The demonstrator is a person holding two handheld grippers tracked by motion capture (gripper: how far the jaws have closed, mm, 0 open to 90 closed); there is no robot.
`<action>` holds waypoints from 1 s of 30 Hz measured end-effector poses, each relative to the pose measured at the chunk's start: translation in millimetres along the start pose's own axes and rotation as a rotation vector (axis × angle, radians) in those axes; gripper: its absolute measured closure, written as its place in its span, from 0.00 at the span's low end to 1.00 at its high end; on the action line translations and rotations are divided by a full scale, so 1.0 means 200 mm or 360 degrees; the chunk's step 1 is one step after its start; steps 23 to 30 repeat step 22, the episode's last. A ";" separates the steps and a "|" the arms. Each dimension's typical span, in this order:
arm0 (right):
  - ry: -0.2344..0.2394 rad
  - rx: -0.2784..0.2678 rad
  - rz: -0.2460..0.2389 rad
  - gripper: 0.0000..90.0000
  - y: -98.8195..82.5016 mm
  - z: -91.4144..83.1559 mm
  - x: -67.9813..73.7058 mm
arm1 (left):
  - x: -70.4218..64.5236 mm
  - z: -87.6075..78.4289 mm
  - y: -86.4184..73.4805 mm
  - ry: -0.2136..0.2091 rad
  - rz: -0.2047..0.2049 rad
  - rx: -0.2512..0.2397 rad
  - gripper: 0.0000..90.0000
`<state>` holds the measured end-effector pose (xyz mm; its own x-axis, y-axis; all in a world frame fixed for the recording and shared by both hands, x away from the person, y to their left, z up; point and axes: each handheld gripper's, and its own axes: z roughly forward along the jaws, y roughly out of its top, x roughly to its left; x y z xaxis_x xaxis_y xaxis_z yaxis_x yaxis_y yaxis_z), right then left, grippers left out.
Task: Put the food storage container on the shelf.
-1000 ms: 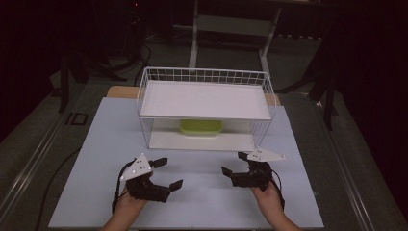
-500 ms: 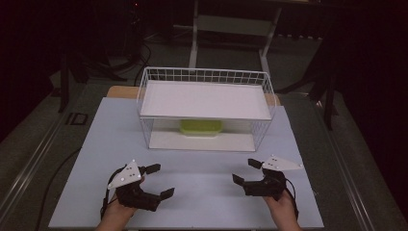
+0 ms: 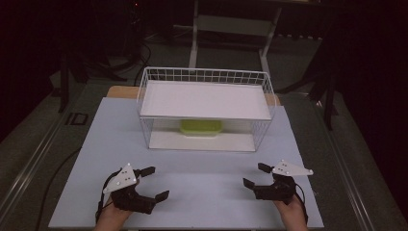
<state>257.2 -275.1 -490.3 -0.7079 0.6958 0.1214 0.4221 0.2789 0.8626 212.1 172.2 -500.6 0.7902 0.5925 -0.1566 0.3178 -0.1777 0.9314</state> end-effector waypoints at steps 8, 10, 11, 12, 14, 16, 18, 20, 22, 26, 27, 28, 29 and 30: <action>-0.0037 -0.0006 -0.0019 0.17 -0.04 -0.01 -0.06 | 0.03 0.02 -0.03 -0.0001 -0.0028 -0.0002 0.08; -0.0043 -0.0005 -0.0015 0.17 -0.05 -0.01 -0.07 | 0.04 0.02 -0.04 0.0004 -0.0012 -0.0002 0.08; -0.0043 -0.0005 -0.0015 0.17 -0.05 -0.01 -0.07 | 0.04 0.02 -0.04 0.0004 -0.0012 -0.0002 0.08; -0.0026 0.0000 0.0005 0.17 -0.05 0.00 -0.08 | 0.04 0.03 -0.04 0.0008 -0.0004 0.0006 0.08; -0.0020 0.0007 0.0007 0.17 -0.05 0.00 -0.08 | 0.04 0.03 -0.04 0.0013 0.0000 0.0007 0.08; -0.0021 0.0002 0.0005 0.17 -0.05 0.00 -0.08 | 0.04 0.03 -0.04 0.0014 -0.0001 0.0000 0.08; -0.0014 -0.0002 0.0003 0.17 -0.05 0.00 -0.08 | 0.04 0.03 -0.03 0.0012 0.0001 -0.0001 0.08; 0.0001 -0.0018 0.0008 0.17 -0.05 0.00 -0.08 | 0.04 0.02 -0.04 0.0005 -0.0001 -0.0011 0.08; 0.0013 -0.0029 0.0006 0.17 -0.05 -0.01 -0.08 | 0.03 0.02 -0.04 0.0001 0.0000 -0.0018 0.08; 0.0013 -0.0029 0.0006 0.17 -0.05 -0.01 -0.08 | 0.03 0.02 -0.04 0.0001 0.0000 -0.0018 0.08; 0.0013 -0.0029 0.0006 0.17 -0.05 -0.01 -0.08 | 0.03 0.02 -0.04 0.0001 0.0000 -0.0018 0.08; 0.0013 -0.0029 0.0006 0.17 -0.05 -0.01 -0.08 | 0.03 0.02 -0.04 0.0001 0.0000 -0.0018 0.08; 0.0013 -0.0029 0.0006 0.17 -0.05 -0.01 -0.08 | 0.03 0.02 -0.04 0.0001 0.0000 -0.0018 0.08; 0.0013 -0.0029 0.0006 0.17 -0.05 -0.01 -0.08 | 0.03 0.02 -0.04 0.0001 0.0000 -0.0018 0.08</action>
